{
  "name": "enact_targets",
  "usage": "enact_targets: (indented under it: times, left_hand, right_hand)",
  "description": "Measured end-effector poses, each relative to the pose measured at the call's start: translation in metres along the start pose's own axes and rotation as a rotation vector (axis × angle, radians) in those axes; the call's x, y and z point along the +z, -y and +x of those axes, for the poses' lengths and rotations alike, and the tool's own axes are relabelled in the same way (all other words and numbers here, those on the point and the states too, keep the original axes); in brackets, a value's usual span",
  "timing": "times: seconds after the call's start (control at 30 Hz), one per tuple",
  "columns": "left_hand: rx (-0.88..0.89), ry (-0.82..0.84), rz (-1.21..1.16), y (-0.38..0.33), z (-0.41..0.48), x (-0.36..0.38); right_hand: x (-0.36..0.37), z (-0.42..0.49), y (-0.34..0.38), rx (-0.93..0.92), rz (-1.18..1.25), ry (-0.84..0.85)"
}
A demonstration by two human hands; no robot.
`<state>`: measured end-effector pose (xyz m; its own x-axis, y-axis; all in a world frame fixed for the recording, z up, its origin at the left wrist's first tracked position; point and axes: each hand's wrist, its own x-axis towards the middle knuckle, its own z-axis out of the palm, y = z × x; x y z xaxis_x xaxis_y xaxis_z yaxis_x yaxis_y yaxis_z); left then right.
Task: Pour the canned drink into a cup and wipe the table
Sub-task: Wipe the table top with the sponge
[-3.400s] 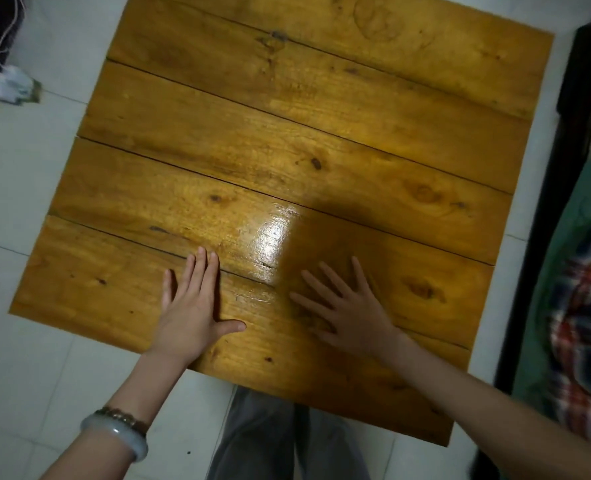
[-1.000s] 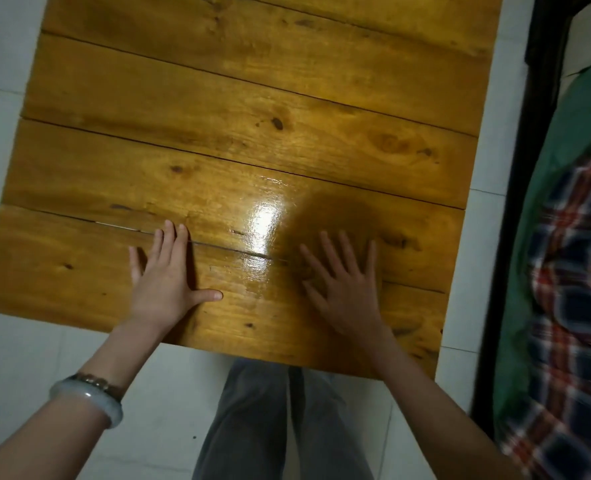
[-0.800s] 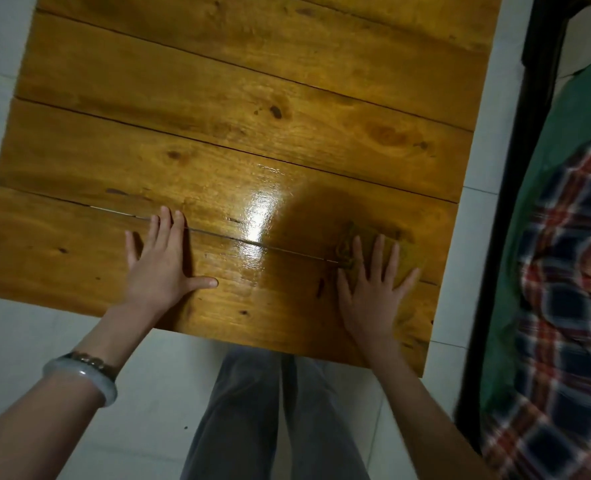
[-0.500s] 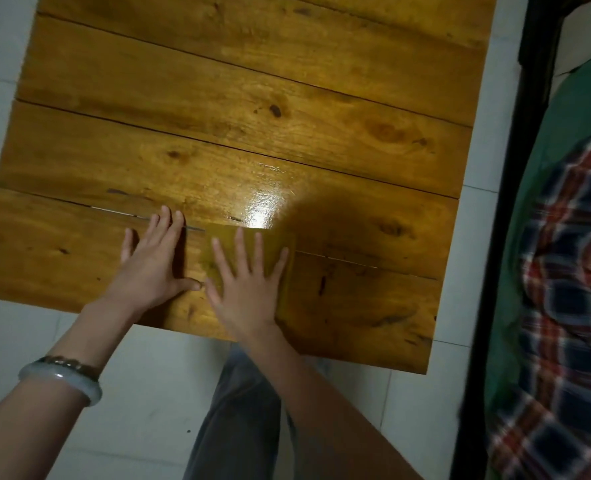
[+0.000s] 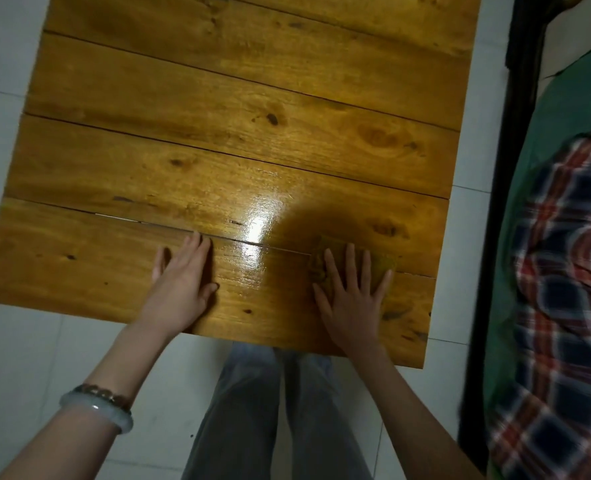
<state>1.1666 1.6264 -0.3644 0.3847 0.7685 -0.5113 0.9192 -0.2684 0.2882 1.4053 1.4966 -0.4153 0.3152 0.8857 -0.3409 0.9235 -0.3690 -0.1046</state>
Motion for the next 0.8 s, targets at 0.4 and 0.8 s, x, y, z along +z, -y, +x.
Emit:
enact_targets:
  times: [0.4, 0.8]
  left_hand:
    - [0.066, -0.073, -0.300, -0.066, -0.013, 0.025]
    - [-0.133, -0.111, -0.544, -0.149, 0.011, 0.048]
  right_hand:
    - [-0.004, -0.003, 0.048, 0.004, 0.147, 0.052]
    - [-0.049, -0.011, -0.046, 0.411, 0.687, -0.009]
